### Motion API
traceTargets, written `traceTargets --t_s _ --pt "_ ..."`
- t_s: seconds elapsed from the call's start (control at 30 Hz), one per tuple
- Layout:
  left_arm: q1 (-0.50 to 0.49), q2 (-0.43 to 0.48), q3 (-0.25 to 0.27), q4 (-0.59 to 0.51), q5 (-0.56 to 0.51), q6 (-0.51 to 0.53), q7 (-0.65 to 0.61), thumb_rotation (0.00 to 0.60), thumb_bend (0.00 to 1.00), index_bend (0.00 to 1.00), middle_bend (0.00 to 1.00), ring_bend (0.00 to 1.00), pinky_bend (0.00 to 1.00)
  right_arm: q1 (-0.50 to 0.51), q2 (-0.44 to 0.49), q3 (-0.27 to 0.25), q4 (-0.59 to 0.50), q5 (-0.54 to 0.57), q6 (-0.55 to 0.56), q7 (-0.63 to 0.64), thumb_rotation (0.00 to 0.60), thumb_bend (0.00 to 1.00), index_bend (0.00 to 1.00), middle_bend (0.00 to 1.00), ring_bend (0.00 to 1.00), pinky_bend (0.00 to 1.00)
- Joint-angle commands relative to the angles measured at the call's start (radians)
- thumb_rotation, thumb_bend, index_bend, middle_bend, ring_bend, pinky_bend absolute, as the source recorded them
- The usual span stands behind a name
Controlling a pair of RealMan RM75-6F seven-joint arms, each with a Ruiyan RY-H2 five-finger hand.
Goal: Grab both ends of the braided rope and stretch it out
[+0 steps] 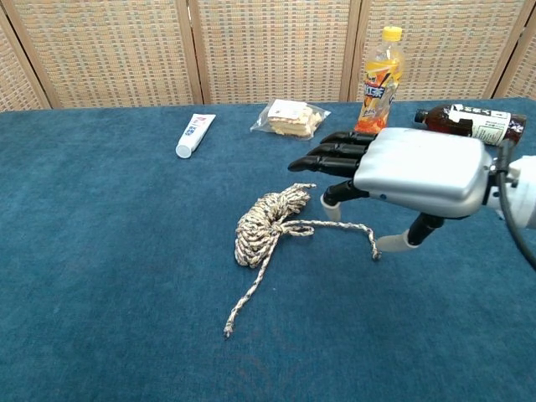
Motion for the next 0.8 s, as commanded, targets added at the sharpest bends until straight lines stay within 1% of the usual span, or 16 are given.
traceTargets --t_s 0.03,0.13,0.33,0.53,0.67,0.8 --pt "-0.003 -0.003 -0.002 0.002 -0.006 -0.006 0.004 0.6 0.0 0.0 0.0 0.0 0.0 0.041 -0.057 -0.008 0.075 -0.005 -0.027 0.007 0.6 0.26 0.4 0.0 0.0 0.0" --pt "-0.008 -0.007 -0.005 0.004 -0.018 -0.015 0.012 0.6 0.0 0.0 0.0 0.0 0.0 0.076 -0.096 -0.014 0.137 0.016 -0.069 0.012 0.6 0.28 0.4 0.0 0.0 0.0" --pt "-0.013 -0.012 -0.004 0.005 -0.025 -0.021 0.023 0.6 0.0 0.0 0.0 0.0 0.0 0.1 -0.113 -0.033 0.173 0.052 -0.112 -0.013 0.6 0.28 0.4 0.0 0.0 0.0" --pt "-0.016 -0.015 -0.002 0.006 -0.027 -0.025 0.028 0.6 0.0 0.0 0.0 0.0 0.0 0.104 -0.125 -0.047 0.205 0.09 -0.121 -0.019 0.6 0.28 0.4 0.0 0.0 0.0" --pt "-0.016 -0.014 -0.003 0.004 -0.03 -0.023 0.027 0.6 0.0 0.0 0.0 0.0 0.0 0.106 -0.135 -0.063 0.243 0.098 -0.112 -0.028 0.6 0.28 0.4 0.0 0.0 0.0" --pt "-0.018 -0.015 -0.001 0.005 -0.031 -0.026 0.028 0.6 0.0 0.0 0.0 0.0 0.0 0.107 -0.133 -0.075 0.252 0.108 -0.098 -0.031 0.6 0.28 0.4 0.0 0.0 0.0"
